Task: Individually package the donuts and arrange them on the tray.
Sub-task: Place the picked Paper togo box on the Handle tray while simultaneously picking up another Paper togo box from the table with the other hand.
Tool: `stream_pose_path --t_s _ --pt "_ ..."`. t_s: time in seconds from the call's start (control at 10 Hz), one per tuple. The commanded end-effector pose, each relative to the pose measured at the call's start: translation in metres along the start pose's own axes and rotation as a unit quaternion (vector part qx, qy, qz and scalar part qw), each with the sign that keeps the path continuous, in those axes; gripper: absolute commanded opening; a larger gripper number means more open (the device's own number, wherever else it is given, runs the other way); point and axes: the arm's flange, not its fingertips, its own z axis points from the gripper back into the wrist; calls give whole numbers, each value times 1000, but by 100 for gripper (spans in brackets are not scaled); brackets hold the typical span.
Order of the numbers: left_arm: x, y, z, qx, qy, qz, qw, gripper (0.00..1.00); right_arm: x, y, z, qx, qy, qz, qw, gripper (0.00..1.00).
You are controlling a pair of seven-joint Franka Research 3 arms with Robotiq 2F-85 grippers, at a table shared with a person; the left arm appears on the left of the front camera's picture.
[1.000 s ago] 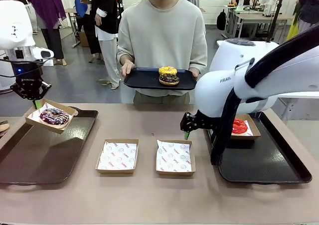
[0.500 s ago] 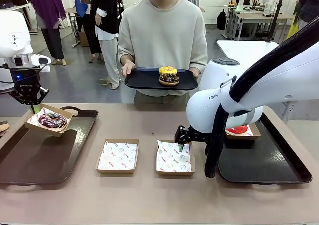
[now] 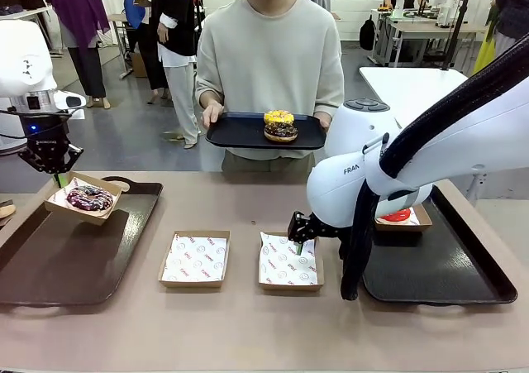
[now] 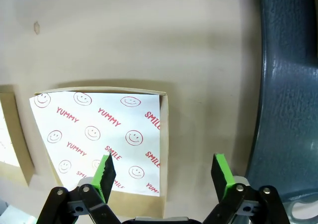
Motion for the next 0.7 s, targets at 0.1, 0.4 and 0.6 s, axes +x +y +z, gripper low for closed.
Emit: stream_pose_path --t_s 0.1,0.4,0.6 --pt "13 -1 -8 -15 -8 -16 1000 1 -1 9 -5 -17 -12 -9 1000 100" --pt "24 -11 -17 -12 -14 -18 1000 1 -1 9 -6 -19 -11 -9 1000 100" --pt "30 -15 -21 -3 -17 -20 1000 1 -1 9 -6 -20 -11 -10 1000 100"
